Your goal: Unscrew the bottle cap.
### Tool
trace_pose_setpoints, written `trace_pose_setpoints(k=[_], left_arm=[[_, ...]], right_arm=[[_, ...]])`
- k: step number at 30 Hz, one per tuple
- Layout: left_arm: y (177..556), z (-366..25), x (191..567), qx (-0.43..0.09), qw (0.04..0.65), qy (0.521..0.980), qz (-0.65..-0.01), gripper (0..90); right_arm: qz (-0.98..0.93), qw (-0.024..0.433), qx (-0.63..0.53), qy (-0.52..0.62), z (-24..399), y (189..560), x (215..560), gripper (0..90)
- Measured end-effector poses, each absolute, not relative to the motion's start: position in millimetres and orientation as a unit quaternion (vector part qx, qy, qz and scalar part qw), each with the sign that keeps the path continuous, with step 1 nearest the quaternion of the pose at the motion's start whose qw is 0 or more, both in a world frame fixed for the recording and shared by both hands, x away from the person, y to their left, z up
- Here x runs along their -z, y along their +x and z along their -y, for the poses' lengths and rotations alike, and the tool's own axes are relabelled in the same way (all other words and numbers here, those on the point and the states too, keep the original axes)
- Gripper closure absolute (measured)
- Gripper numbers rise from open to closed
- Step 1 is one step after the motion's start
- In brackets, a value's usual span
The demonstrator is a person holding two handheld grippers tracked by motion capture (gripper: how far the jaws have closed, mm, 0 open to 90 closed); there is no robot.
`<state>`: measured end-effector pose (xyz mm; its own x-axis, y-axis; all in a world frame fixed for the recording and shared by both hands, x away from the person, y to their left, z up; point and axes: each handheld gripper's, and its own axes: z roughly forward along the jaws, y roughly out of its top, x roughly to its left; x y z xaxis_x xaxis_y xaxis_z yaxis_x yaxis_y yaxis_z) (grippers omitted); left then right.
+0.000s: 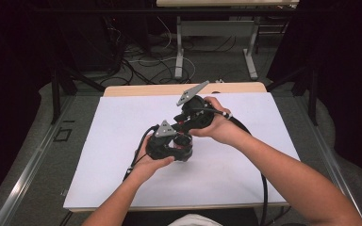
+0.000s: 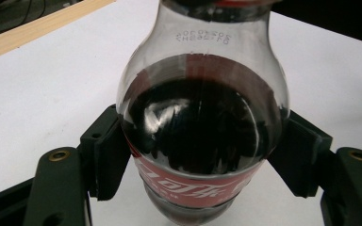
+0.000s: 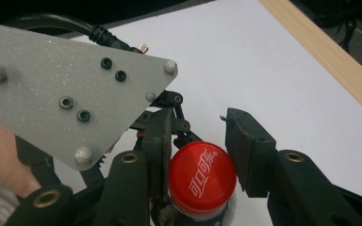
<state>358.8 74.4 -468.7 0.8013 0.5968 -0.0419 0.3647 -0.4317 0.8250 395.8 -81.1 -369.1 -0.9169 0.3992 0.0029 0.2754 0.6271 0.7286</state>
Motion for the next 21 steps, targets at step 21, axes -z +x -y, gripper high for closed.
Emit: trace_pose_setpoints(k=[21], left_arm=[[360, -76, 468, -0.132, 0.45, 0.834, -0.29, 29.9]], right_arm=[[-0.895, 0.104, -0.359, 0.243, 80, 387, 356, 44.4]])
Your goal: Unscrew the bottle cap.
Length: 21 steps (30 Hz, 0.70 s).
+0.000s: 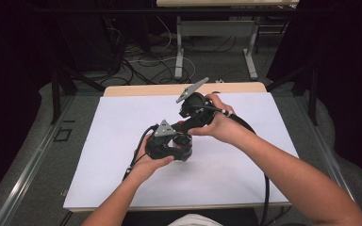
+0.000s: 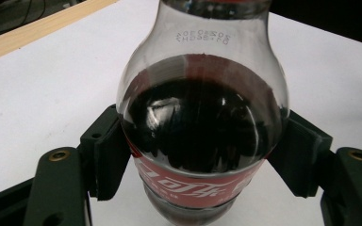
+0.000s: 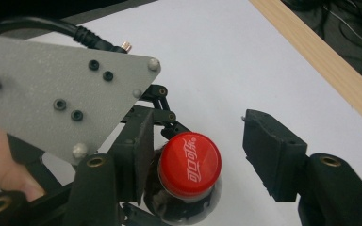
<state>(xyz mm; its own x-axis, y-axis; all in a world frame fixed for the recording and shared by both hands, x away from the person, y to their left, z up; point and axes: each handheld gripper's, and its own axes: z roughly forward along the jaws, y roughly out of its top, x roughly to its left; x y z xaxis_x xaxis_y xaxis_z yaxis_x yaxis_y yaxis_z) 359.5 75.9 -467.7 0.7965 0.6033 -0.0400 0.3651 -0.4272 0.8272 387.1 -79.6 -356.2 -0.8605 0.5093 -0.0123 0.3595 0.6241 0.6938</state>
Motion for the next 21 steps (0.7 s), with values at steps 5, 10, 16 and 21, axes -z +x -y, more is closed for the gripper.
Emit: trace_pose_setpoints(k=[5, 10, 16, 21], left_arm=[[359, -76, 468, -0.132, 0.45, 0.834, -0.29, 29.9], [359, -76, 467, -0.127, 0.448, 0.836, -0.29, 29.9], [359, -76, 467, -0.13, 0.45, 0.835, -0.288, 29.9], [358, -76, 467, -0.126, 0.449, 0.837, -0.287, 30.0]], right_arm=[[-0.887, 0.103, -0.342, 0.294, 77, 384, 360, 51.2], [-0.879, 0.074, -0.333, 0.333, 74, 386, 363, 54.8], [-0.883, 0.061, -0.325, 0.334, 76, 391, 363, 58.2], [-0.901, 0.053, -0.329, 0.277, 77, 396, 363, 58.7]])
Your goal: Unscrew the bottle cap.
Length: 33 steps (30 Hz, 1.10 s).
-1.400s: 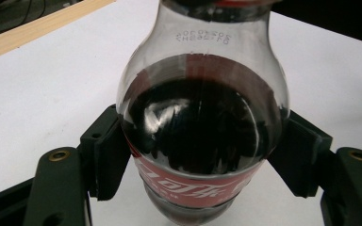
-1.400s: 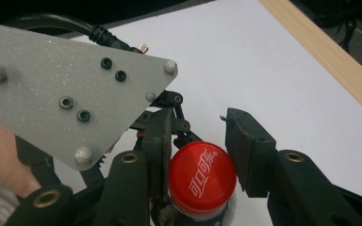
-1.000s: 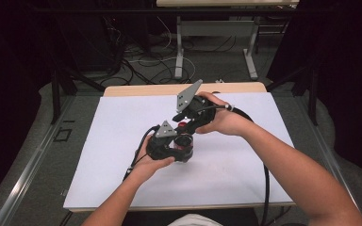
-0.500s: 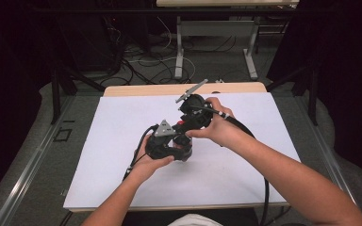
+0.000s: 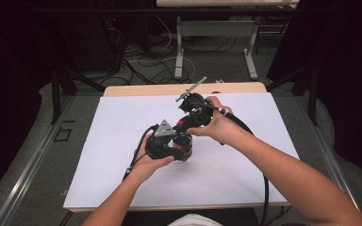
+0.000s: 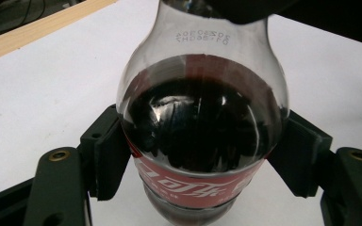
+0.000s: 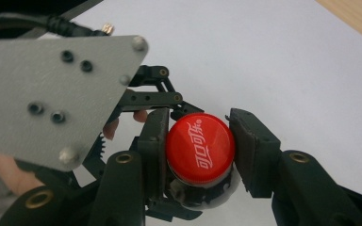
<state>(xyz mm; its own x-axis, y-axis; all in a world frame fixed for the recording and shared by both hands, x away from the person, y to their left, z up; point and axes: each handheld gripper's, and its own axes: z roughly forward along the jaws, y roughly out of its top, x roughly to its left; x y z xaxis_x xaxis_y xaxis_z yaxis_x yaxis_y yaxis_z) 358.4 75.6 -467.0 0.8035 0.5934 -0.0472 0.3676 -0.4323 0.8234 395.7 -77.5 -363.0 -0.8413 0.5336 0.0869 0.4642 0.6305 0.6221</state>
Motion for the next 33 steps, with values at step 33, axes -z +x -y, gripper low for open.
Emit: trace_pose_setpoints(k=[33], left_arm=[[357, -76, 466, -0.128, 0.453, 0.834, -0.289, 30.0]], right_arm=[[-0.882, 0.103, -0.346, 0.301, 75, 384, 359, 48.4]])
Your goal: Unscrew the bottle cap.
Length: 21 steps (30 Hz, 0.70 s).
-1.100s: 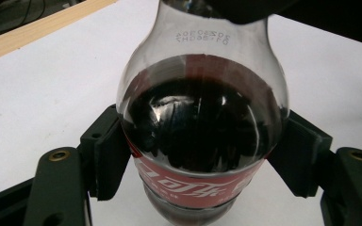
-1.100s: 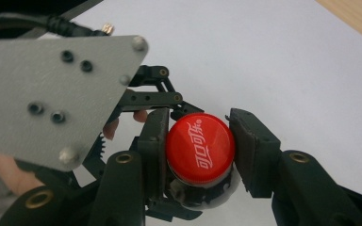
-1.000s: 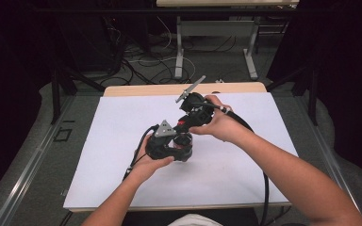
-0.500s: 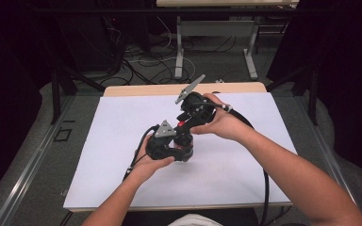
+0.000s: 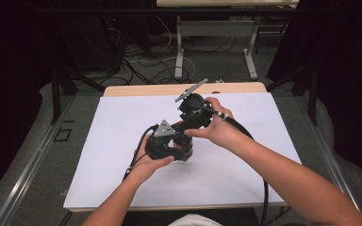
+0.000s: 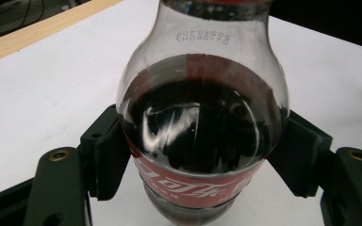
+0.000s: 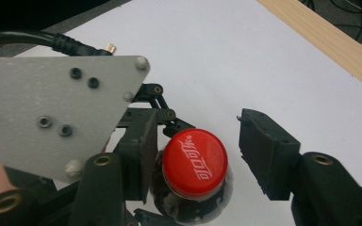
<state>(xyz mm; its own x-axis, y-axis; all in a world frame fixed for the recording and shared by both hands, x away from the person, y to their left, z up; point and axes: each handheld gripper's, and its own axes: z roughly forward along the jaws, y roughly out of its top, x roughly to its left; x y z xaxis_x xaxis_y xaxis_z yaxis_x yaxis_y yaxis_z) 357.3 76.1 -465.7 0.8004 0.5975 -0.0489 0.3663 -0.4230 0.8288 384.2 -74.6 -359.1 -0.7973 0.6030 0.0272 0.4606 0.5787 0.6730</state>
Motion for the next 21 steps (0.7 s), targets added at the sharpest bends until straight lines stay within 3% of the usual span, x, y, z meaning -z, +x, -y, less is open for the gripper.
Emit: trace_pose_setpoints(k=[7, 12, 21], left_arm=[[359, -79, 465, -0.131, 0.454, 0.832, -0.291, 30.0], [360, -79, 466, -0.132, 0.453, 0.832, -0.291, 30.0], [357, -77, 465, -0.122, 0.456, 0.834, -0.288, 30.0]], right_arm=[[-0.885, 0.096, -0.35, 0.291, 80, 386, 360, 52.1], [-0.891, 0.082, -0.347, 0.28, 83, 387, 358, 59.9], [-0.929, 0.048, -0.34, 0.138, 89, 401, 355, 60.5]])
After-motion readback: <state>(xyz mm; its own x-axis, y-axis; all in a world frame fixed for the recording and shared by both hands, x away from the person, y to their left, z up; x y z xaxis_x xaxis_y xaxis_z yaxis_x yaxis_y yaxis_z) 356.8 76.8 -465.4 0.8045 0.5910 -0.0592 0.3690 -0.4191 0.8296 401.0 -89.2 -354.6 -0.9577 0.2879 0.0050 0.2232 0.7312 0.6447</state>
